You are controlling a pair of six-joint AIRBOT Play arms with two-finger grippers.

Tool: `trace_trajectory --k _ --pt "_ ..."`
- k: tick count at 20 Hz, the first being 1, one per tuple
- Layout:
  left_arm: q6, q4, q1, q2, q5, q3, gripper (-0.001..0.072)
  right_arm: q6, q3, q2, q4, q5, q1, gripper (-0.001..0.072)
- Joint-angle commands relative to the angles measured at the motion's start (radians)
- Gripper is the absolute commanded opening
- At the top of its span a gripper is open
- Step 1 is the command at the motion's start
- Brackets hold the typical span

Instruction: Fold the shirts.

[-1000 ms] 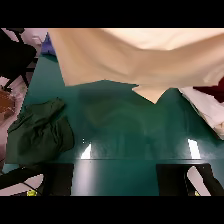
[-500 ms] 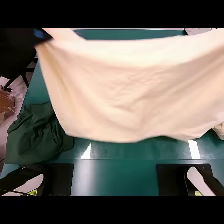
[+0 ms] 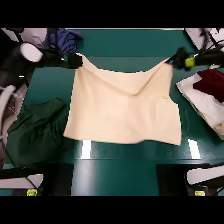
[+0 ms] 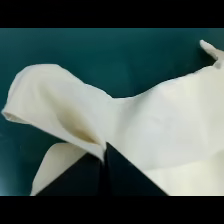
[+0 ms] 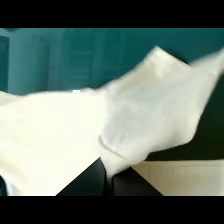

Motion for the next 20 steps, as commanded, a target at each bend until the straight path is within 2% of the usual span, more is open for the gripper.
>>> trace_trajectory --k 1,5,6,7,8,9,10,12,15,16,19,20 --pt "0.046 -0.034 0.001 -0.146 0.293 0.035 0.0024 -0.006 0.039 -0.169 -0.019 -0.08 0.006 0.002" --pt "0.121 -0.027 0.002 -0.225 0.394 0.086 0.0025 0.019 0.216 -0.288 -0.022 -0.078 0.006 0.0024" --pt "0.119 -0.01 0.007 -0.235 0.393 0.086 0.0027 0.029 0.259 -0.299 -0.022 -0.072 0.003 0.0121" --pt "0.119 0.017 0.018 -0.238 0.374 0.086 0.0088 0.033 0.291 -0.299 -0.022 -0.048 -0.01 0.0277" --pt "0.118 0.036 0.03 -0.237 0.364 0.087 0.0382 0.031 0.317 -0.291 -0.023 -0.001 -0.026 0.0384" --pt "0.117 0.044 0.05 -0.232 0.335 0.098 0.0503 0.026 0.325 -0.271 -0.026 0.059 -0.052 0.0425" --pt "0.115 0.048 0.082 -0.224 0.281 0.117 0.0503 0.011 0.302 -0.231 -0.026 0.121 -0.083 0.0442" --pt "0.09 0.049 0.161 -0.204 0.149 0.181 0.0502 -0.016 0.164 -0.105 -0.025 0.165 -0.153 0.0442" --pt "0.017 0.042 0.31 -0.14 -0.085 0.227 0.0501 -0.108 -0.209 0.172 -0.011 0.113 -0.269 0.0441" --pt "0.004 0.042 0.366 -0.121 -0.229 0.227 0.0501 -0.133 -0.34 0.263 -0.013 0.099 -0.303 0.0442" --pt "0.008 -0.024 0.487 -0.114 -0.781 0.201 0.0501 -0.183 -0.703 0.518 -0.011 0.089 -0.406 0.0442" --pt "0.01 -0.052 0.504 -0.113 -0.88 0.167 0.0493 -0.19 -0.795 0.584 -0.011 0.111 -0.437 0.0442"
